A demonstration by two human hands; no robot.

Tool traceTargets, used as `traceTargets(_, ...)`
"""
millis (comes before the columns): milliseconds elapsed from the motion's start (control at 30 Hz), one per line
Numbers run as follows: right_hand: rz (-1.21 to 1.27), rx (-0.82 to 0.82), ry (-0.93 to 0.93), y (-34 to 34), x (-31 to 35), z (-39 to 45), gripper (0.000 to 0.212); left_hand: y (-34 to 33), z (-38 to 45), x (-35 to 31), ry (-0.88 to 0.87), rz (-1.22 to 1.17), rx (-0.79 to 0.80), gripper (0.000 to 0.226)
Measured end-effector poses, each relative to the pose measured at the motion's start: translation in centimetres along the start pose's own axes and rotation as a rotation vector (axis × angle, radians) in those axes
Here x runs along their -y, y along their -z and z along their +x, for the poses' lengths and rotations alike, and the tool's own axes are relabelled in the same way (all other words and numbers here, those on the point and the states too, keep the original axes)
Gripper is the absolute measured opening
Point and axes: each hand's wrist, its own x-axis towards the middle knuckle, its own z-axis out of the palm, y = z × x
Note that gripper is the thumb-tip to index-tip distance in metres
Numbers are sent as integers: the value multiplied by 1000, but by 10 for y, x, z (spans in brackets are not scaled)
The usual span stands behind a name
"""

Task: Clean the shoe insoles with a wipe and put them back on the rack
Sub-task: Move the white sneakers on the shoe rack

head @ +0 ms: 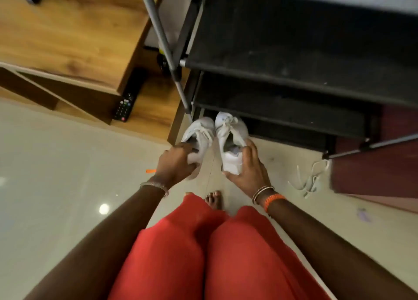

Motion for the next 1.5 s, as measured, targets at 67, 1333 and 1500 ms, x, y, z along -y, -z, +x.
traceTargets(67, -5, 7, -3, -20, -17, 12, 71, -21, 10, 11, -16, 25, 17, 42)
traceTargets(1333, -311, 553, 439, -72, -83, -21, 50, -116, -32, 76, 94, 298, 472, 37)
traceTargets(1500, -531, 875, 432, -90, -85, -19, 39, -133, -25, 96, 103, 153, 640, 35)
